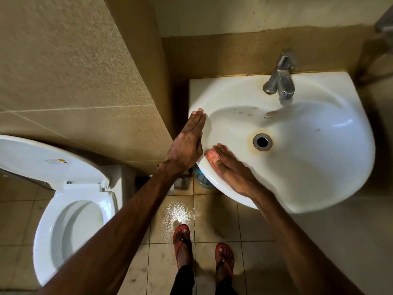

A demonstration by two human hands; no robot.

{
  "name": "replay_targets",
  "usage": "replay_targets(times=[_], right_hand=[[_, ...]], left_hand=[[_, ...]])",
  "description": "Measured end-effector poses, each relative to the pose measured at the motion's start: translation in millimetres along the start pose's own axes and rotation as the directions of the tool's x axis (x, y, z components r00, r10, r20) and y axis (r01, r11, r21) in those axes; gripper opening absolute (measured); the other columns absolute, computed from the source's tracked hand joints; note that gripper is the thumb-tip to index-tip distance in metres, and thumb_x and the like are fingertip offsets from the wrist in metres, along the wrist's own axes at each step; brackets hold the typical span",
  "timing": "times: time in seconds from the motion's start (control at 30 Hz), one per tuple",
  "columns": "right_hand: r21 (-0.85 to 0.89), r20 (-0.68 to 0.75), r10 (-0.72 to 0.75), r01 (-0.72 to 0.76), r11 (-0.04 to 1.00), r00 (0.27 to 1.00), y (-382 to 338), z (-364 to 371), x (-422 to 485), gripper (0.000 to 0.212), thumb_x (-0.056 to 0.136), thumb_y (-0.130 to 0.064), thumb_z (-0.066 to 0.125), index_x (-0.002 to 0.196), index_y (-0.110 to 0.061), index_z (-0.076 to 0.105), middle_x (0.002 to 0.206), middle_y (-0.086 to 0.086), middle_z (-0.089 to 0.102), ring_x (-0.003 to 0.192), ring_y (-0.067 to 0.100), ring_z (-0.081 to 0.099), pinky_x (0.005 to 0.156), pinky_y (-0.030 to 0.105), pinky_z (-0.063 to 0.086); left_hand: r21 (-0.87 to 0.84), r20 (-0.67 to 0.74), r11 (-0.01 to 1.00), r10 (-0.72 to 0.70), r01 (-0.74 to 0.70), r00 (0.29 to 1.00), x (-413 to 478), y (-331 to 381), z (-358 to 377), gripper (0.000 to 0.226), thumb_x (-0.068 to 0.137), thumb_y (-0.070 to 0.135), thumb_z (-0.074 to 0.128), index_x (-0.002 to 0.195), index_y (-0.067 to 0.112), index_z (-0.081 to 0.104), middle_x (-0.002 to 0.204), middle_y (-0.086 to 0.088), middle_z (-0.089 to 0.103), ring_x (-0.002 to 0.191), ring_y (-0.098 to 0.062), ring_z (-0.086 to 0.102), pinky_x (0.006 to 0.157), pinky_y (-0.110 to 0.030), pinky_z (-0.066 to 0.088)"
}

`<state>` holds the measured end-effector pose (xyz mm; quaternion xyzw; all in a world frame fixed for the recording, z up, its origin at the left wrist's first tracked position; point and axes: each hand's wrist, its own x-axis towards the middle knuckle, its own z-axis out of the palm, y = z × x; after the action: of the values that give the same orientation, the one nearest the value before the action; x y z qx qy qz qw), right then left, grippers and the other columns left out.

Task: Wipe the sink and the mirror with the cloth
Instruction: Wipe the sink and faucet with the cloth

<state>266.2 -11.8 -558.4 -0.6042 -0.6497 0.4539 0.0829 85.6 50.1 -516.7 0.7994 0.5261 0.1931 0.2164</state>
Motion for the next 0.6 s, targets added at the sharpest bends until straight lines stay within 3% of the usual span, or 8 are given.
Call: replay_targets(times=[0.2, 0.3, 0.4, 0.53, 0.6], right_hand=[[-0.255, -0.149, 0.112, -0.148, 0.956, 0.982, 19, -18, 40, 0.061, 0.114, -0.035, 0.025, 0.167, -0.018, 0.003, 0.176, 0.003, -0.006, 0.163, 0.023, -0.006, 0.131, 0.043, -0.001], [-0.229, -0.145, 0.151, -0.181, 0.956, 0.978, 15, -19, 39, 0.060, 0.113, -0.035, 0.027, 0.167, -0.018, 0.006, 0.176, 0.003, -0.003, 0.163, 0.024, -0.005, 0.130, 0.045, -0.001], [-0.176, -0.077, 0.105, -0.118, 0.977, 0.991, -3, -11, 8, 0.054, 0.112, -0.045, 0.028, 0.163, -0.025, 0.023, 0.175, -0.004, 0.013, 0.162, 0.020, 0.013, 0.128, 0.051, 0.015], [0.026, -0.062, 0.025, -0.023, 0.999, 0.998, -22, -7, -56, 0.049, 0.109, -0.056, 0.035, 0.157, -0.045, 0.035, 0.168, -0.021, 0.029, 0.153, -0.001, 0.023, 0.124, 0.030, 0.020], [0.007, -0.041, -0.010, 0.010, 1.000, 0.999, -23, -10, -73, 0.049, 0.109, -0.051, 0.040, 0.158, -0.045, 0.034, 0.167, -0.020, 0.030, 0.153, 0.003, 0.028, 0.126, 0.033, 0.025]], left_hand=[[-0.006, 0.019, 1.000, 0.006, -0.006, 1.000, -2, -7, 3, 0.056, 0.107, 0.007, 0.039, 0.160, 0.006, 0.022, 0.170, -0.007, 0.013, 0.159, -0.021, 0.006, 0.129, -0.036, 0.019], [0.000, 0.014, 1.000, 0.002, -0.002, 1.000, -1, -9, 5, 0.057, 0.106, 0.008, 0.039, 0.160, 0.007, 0.021, 0.170, -0.007, 0.013, 0.159, -0.021, 0.006, 0.129, -0.037, 0.021], [-0.010, 0.004, 1.000, -0.009, 0.009, 1.000, -1, -5, 6, 0.056, 0.105, 0.004, 0.039, 0.159, 0.004, 0.024, 0.169, -0.010, 0.016, 0.159, -0.023, 0.009, 0.129, -0.039, 0.021], [0.003, 0.000, 1.000, -0.029, 0.029, 1.000, -1, -2, 4, 0.056, 0.105, 0.004, 0.036, 0.159, 0.004, 0.024, 0.170, -0.009, 0.015, 0.159, -0.022, 0.009, 0.129, -0.036, 0.020], [-0.003, 0.008, 0.999, -0.038, 0.038, 0.999, -1, 1, 4, 0.056, 0.105, 0.004, 0.036, 0.160, 0.004, 0.023, 0.170, -0.009, 0.015, 0.159, -0.022, 0.009, 0.129, -0.037, 0.020]])
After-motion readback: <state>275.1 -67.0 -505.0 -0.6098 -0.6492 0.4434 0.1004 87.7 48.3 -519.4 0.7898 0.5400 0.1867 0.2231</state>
